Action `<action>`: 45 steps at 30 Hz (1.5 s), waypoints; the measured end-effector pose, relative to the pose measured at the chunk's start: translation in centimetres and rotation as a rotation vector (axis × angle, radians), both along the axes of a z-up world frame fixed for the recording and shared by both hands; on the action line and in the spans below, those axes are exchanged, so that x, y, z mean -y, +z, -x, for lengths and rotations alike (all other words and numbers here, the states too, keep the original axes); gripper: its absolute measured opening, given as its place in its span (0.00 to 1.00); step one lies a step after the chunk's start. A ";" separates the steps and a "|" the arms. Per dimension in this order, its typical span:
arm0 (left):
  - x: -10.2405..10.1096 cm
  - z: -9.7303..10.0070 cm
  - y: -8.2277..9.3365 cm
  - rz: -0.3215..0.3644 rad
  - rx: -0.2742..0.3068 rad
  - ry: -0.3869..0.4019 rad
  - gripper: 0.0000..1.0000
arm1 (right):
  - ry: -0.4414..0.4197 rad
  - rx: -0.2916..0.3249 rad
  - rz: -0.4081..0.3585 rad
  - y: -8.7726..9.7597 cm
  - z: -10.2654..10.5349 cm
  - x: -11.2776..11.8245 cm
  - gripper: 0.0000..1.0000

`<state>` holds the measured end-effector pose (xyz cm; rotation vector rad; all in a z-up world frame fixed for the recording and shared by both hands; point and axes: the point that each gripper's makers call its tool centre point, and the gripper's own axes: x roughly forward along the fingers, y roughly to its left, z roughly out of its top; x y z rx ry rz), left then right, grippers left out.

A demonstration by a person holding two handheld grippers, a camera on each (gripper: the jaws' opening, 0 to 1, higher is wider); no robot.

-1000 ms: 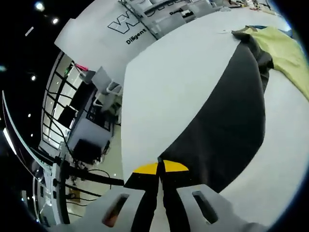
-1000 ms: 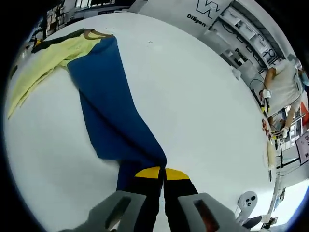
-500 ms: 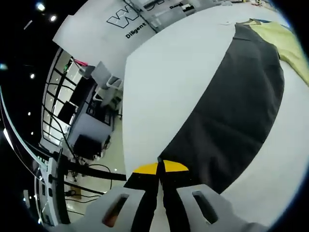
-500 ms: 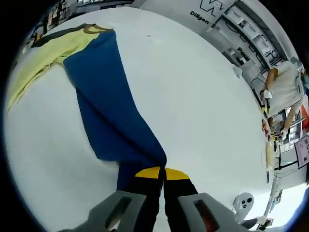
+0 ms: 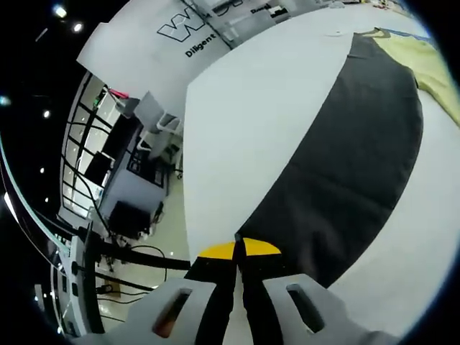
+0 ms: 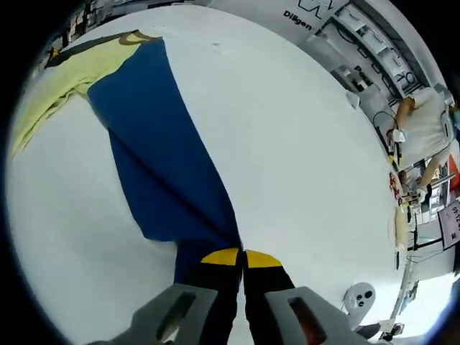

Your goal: Fold the garment on the visible template until the final outline fits inside the template.

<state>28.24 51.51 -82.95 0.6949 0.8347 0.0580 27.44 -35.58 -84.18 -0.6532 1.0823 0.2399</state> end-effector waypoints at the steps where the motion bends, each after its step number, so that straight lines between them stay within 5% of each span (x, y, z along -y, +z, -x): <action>1: 0.0 0.0 0.0 -0.003 -0.002 -0.002 0.01 | 0.000 0.000 -0.001 0.0 0.0 0.0 0.00; 11: -0.1 -0.1 0.0 -0.006 -0.001 -0.001 0.01 | 0.007 0.003 0.004 0.1 -0.2 0.0 0.00; 17: -0.2 -0.1 0.0 -0.007 0.002 0.002 0.01 | 0.101 0.026 0.088 1.7 -2.4 0.3 0.00; 30: -0.2 -0.1 0.0 -0.005 0.008 0.002 0.01 | 0.197 -0.007 0.241 1.6 -6.2 0.2 0.00; 45: -0.2 -0.2 0.0 0.004 0.012 0.020 0.01 | 0.136 -0.016 0.198 0.4 -5.6 0.9 0.00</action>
